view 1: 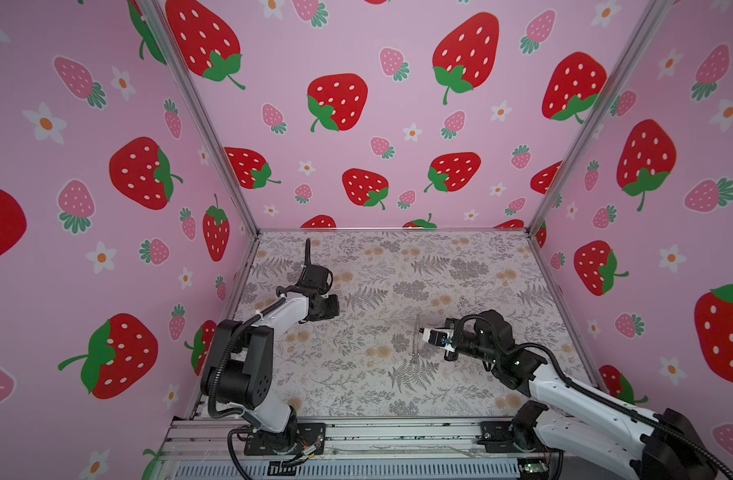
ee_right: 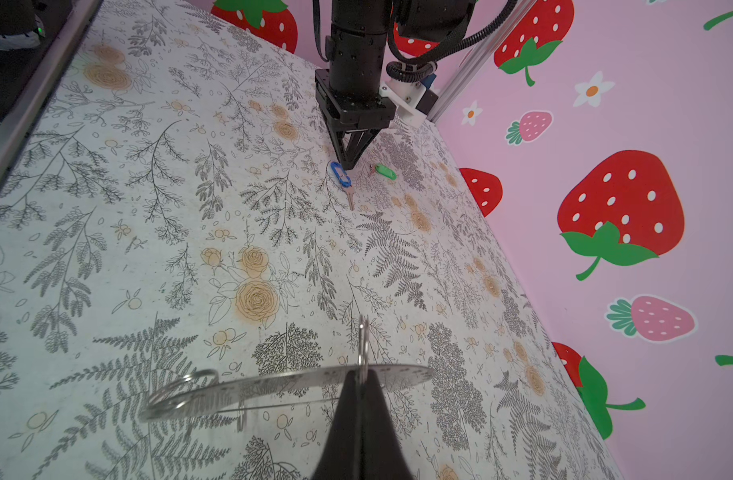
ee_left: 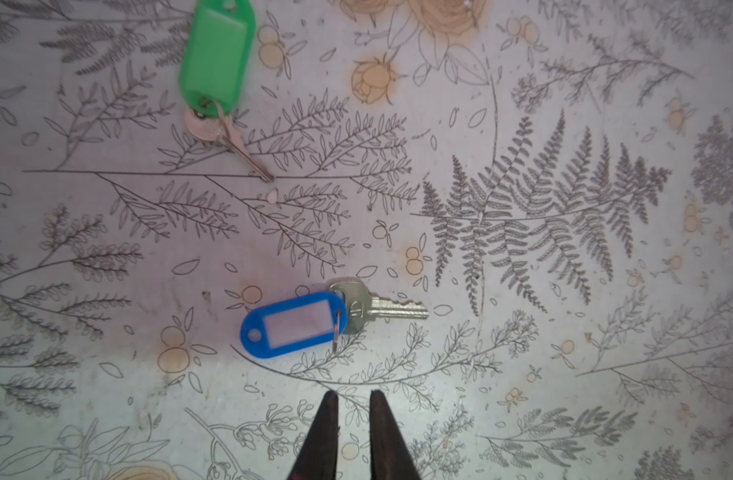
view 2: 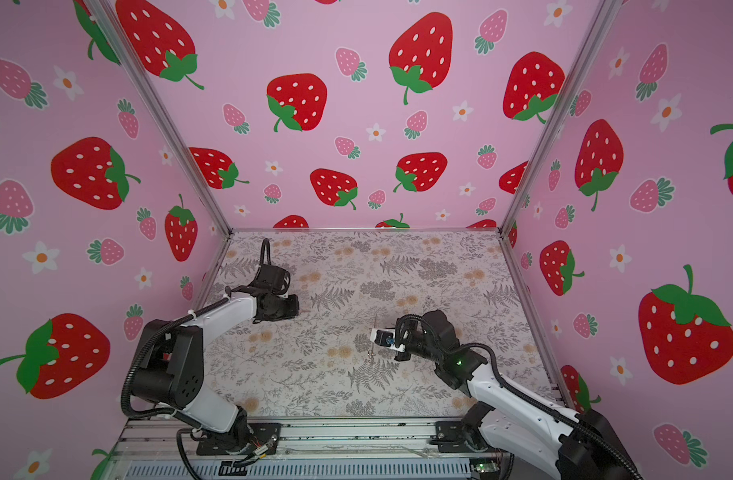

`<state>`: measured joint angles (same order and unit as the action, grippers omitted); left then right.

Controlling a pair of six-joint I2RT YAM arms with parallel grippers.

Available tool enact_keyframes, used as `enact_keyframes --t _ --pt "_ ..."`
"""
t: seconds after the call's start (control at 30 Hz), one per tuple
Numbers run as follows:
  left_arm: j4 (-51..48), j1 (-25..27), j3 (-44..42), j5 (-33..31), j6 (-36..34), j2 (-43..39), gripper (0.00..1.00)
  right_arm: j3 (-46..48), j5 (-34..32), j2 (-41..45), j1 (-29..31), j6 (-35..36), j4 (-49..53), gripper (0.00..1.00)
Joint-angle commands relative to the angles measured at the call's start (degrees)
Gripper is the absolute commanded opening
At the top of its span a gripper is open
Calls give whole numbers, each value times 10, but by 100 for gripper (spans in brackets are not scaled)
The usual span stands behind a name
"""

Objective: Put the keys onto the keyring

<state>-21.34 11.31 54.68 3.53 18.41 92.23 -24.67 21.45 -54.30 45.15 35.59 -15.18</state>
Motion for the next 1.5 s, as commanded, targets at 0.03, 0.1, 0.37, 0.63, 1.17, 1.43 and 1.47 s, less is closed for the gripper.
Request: enact_keyframes --t 0.03,0.1,0.37,0.63,1.17,1.43,1.47 --pt "21 2 -5 -19 10 15 17 3 12 4 3 -5 -16 0" --pt "22 2 -4 -21 10 23 16 2 12 3 3 -5 -16 0" --pt "31 2 -6 -31 12 36 16 1 10 0 2 -7 -13 0" --pt "45 2 -13 -30 14 41 19 0 10 -7 3 -4 -13 0" --pt "53 3 -13 -26 11 53 13 -5 8 -11 3 -3 -8 0" --pt "52 2 -10 -27 12 60 12 -4 8 -11 3 -3 -7 0" --pt "52 2 -9 -27 13 60 12 -5 8 -12 2 -3 -7 0"
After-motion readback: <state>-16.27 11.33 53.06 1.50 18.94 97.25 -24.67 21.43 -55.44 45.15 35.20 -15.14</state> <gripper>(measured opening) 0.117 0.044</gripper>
